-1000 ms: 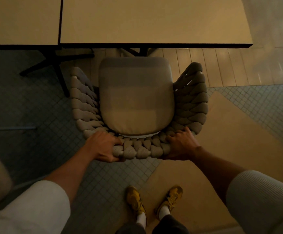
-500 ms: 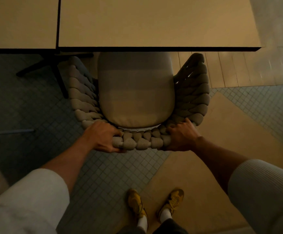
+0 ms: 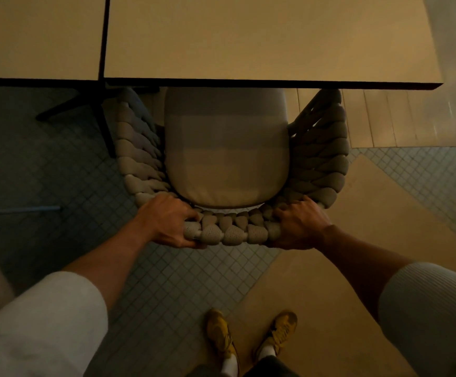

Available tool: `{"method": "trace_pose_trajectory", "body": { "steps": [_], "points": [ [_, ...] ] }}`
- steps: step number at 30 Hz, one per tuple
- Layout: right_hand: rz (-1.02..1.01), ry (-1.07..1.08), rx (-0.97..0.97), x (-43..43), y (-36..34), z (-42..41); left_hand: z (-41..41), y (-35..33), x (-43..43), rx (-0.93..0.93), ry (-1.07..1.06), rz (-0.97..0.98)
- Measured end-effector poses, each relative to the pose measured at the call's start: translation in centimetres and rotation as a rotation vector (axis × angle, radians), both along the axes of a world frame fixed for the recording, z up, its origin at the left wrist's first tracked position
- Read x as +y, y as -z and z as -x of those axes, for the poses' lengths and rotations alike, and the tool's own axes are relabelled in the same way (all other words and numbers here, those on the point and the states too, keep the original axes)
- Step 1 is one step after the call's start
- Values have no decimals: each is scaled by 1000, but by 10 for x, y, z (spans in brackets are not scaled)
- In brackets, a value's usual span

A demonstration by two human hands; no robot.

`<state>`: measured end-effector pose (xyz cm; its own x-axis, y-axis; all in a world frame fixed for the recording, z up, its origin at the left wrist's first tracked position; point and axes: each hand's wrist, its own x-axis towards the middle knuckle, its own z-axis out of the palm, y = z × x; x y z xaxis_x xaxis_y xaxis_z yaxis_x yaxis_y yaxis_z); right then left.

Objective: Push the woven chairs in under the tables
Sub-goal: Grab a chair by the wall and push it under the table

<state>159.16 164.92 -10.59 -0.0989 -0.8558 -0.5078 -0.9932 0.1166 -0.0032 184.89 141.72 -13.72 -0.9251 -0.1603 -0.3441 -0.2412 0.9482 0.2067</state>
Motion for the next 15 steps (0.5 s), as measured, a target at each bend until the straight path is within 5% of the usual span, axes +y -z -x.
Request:
{"method": "trace_pose_trajectory", "body": {
  "steps": [9, 15],
  "points": [
    [-56, 70, 31, 4, 10, -2, -7, 3, 21, -89, -47, 169],
    [116, 361, 121, 34, 9, -40, -30, -15, 103, 114, -487, 205]
  ]
}}
